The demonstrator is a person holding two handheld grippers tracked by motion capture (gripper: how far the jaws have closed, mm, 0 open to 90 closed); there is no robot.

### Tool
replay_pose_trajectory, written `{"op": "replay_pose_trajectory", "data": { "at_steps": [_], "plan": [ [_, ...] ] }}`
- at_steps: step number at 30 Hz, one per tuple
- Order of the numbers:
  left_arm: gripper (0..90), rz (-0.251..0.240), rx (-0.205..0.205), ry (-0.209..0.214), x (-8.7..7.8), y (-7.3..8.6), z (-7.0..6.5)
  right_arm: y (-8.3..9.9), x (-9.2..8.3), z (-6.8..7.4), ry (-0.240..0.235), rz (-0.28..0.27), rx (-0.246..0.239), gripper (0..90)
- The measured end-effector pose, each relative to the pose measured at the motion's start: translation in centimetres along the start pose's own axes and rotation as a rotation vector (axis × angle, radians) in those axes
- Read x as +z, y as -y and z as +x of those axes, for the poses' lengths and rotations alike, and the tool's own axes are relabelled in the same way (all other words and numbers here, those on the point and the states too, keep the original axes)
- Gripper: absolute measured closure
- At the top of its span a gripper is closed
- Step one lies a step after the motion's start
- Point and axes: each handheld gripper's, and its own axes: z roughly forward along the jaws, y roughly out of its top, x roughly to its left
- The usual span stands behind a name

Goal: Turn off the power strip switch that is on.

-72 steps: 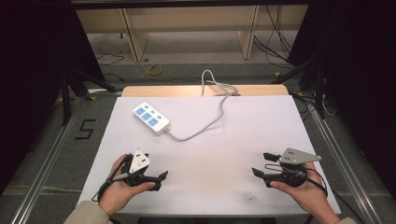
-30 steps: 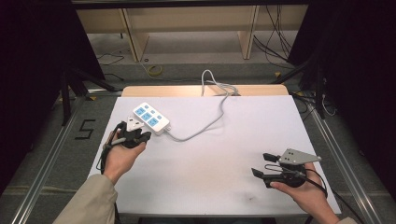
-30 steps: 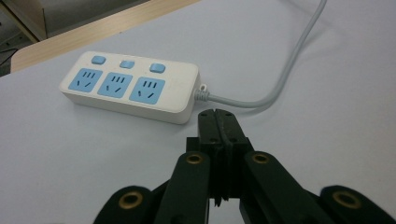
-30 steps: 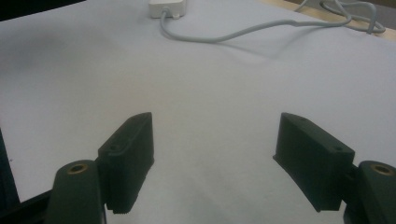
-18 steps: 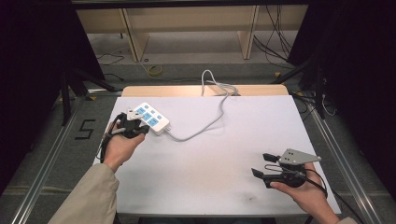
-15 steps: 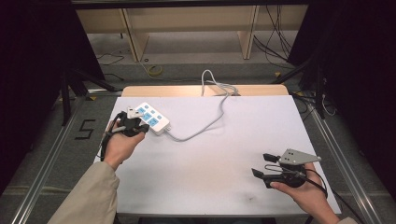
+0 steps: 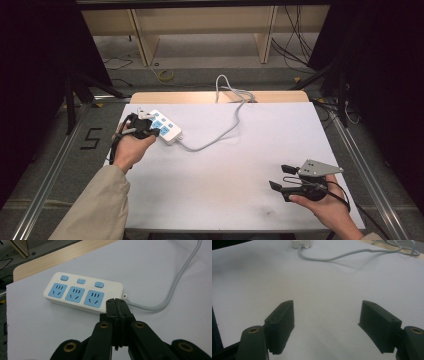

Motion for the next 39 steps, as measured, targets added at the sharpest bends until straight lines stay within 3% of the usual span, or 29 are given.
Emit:
{"op": "replay_pose_trajectory", "data": {
  "at_steps": [39],
  "plan": [
    [90.0,0.056,-0.009,-0.025,3.3,-2.5,1.1,0.0,0.1,-0.1,-0.008,0.003,0.007,28.3]
  ]
}}
